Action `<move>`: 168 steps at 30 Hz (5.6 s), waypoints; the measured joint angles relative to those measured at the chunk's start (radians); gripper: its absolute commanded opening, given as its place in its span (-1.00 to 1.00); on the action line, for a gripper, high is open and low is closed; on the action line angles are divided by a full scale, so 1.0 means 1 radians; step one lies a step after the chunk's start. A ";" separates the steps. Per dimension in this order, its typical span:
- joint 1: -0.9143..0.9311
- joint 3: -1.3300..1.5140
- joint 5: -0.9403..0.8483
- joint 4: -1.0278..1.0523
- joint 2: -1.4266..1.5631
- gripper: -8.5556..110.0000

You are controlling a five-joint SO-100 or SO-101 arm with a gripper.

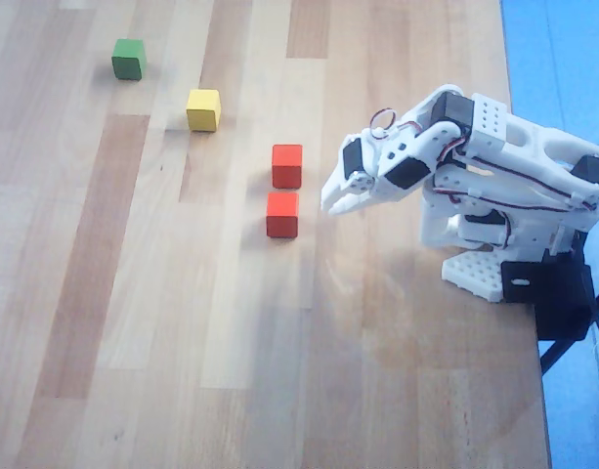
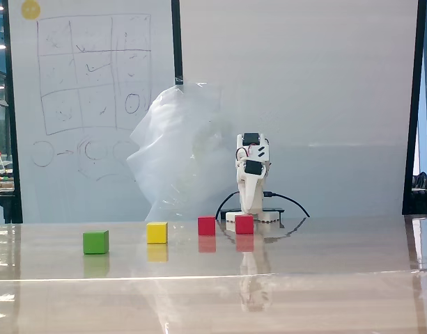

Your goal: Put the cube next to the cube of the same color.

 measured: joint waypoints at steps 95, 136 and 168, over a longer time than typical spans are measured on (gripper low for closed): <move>0.038 -1.040 -0.060 0.020 -1.767 -0.42; 0.101 -1.371 -0.169 0.314 -1.683 -0.84; 0.615 -1.623 -0.453 0.163 -2.132 -0.86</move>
